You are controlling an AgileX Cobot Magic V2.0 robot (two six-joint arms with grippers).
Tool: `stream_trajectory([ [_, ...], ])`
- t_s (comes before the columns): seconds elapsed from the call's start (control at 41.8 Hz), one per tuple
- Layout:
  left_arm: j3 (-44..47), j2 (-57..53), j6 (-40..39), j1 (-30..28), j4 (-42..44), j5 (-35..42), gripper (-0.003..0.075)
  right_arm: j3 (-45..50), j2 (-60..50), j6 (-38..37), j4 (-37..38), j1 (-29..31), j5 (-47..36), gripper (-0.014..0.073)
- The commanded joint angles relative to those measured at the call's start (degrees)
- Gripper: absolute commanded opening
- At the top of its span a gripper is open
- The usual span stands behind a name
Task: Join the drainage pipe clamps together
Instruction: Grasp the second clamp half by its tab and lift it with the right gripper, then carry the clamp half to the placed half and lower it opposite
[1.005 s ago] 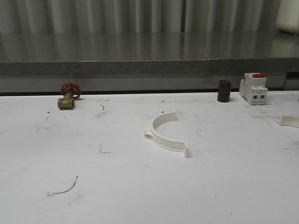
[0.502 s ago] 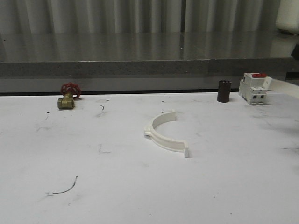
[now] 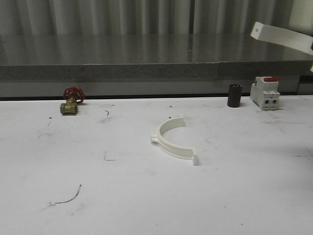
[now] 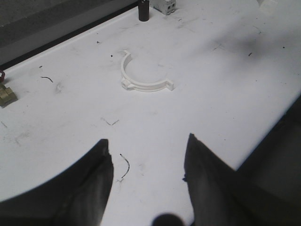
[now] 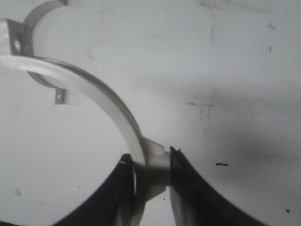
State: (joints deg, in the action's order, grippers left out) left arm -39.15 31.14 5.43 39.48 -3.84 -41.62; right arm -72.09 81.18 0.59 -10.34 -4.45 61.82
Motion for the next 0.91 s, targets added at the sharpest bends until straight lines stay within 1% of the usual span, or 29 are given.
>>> stream_trajectory([
  [0.0,-1.5,0.1,-0.2,0.4,-0.8,4.1,0.0347,-5.6,1.1,-4.4,3.6,-3.0,-0.5,0.0167],
  [0.144,-1.5,0.1,-0.2,0.4,-0.8,4.1,0.0347,-9.9,6.0,-12.0,10.3,-7.8,-0.9,0.0167],
  [0.191,-1.5,0.1,-0.2,0.4,-0.8,4.1,0.0347,-10.8,7.9,-13.0,11.7,-9.2,-1.4,0.0167],
  [0.335,-1.5,0.1,-0.2,0.4,-0.8,4.1,0.0347,-11.2,12.9,-14.2,11.7,-11.1,-5.3,0.0167],
  [0.502,-1.5,0.1,-0.2,0.4,-0.8,4.1,0.0347,-11.2,18.1,-18.0,11.7,-11.8,-10.5,0.0167],
  [0.885,-1.5,0.1,-0.2,0.4,-0.8,4.1,0.0347,-11.2,24.8,-18.0,11.6,-14.0,-16.7,0.0167],
])
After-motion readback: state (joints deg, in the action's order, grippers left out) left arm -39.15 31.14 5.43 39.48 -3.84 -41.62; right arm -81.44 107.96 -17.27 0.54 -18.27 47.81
